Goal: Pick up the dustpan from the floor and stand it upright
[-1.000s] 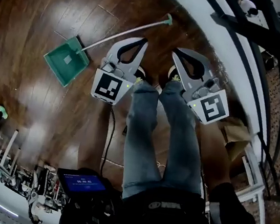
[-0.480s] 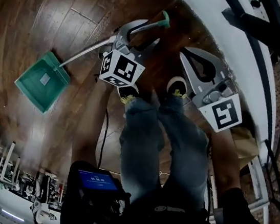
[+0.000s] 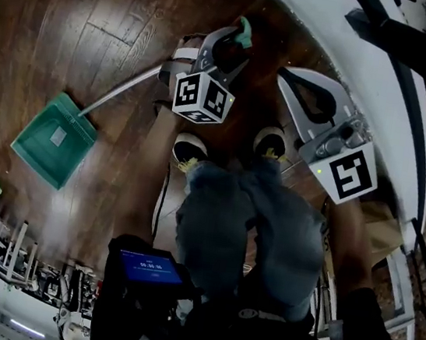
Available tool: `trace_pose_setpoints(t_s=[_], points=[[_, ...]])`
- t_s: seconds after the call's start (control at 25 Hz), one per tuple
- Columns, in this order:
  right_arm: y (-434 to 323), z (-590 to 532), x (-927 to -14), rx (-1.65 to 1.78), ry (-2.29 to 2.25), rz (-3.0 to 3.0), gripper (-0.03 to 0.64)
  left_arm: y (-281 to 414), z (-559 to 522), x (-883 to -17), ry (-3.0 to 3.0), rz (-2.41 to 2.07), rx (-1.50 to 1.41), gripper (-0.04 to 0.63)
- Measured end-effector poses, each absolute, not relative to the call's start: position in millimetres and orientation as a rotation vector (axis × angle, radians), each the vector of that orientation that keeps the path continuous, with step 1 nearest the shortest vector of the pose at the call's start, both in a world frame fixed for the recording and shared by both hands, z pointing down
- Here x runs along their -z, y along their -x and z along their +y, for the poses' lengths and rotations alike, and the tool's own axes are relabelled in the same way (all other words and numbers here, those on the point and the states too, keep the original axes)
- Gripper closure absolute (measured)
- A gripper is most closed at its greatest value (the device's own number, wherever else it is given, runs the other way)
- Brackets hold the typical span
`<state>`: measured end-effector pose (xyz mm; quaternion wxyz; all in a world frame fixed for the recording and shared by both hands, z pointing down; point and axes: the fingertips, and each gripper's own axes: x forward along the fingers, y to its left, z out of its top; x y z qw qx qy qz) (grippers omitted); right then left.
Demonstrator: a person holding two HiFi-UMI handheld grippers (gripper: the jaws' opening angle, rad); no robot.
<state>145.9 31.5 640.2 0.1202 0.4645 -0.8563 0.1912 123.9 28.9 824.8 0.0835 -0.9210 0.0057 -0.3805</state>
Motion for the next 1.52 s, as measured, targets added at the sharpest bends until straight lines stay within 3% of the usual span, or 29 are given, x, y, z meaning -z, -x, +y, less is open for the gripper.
trace_pose_setpoints(t_s=[0.16,0.28,0.32,0.56,0.76,1.08,1.52], points=[[-150,33,-639,-0.539,-1.366,-2.502,0.614,-135,19,-832,2.72,0.095,1.107,0.318],[-152,34,-638,-0.517,-1.372,-2.495,0.614,-138,9,-834,2.688,0.159,1.103,0.447],[-152,34,-637,-0.508,-1.375,-2.496,0.614,-138,8,-834,2.684,0.164,1.103,0.456],[-146,27,-609,-0.449,-1.415,-2.525,0.614,-133,-4,-791,2.691,0.227,1.024,0.462],[-119,29,-517,-0.491,-1.412,-2.554,0.614,-93,-22,-660,2.778,0.4,0.931,0.463],[-21,28,-323,-0.426,-1.209,-2.722,0.614,32,-35,-448,2.87,0.754,0.854,0.462],[74,28,-229,-0.353,-0.966,-2.816,0.614,104,-24,-335,2.915,0.993,0.587,0.46]])
